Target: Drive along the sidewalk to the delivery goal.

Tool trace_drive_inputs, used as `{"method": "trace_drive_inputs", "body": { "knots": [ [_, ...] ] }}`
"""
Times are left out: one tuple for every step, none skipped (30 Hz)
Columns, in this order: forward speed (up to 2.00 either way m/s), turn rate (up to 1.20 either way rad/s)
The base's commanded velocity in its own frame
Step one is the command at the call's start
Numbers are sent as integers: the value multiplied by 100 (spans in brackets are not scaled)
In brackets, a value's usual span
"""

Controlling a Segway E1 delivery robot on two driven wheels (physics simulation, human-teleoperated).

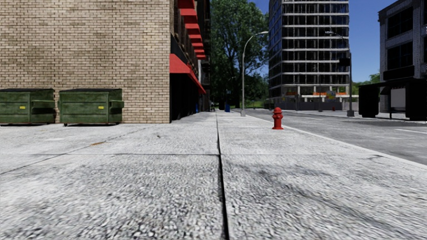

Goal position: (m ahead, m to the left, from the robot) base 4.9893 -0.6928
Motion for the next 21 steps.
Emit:
{"method": "trace_drive_inputs", "body": {
  "knots": [
    [178, -32],
    [178, -22],
    [178, -4],
    [179, 0],
    [179, 0],
    [179, 0],
    [179, 0],
    [180, 0],
    [180, 0],
    [180, 0],
    [180, 0],
    [180, 0],
    [180, 0],
    [180, 0],
    [180, 0],
    [180, 0],
    [180, -5],
    [180, -10],
    [180, -22],
    [180, -22],
    [180, -28]
  ]
}}
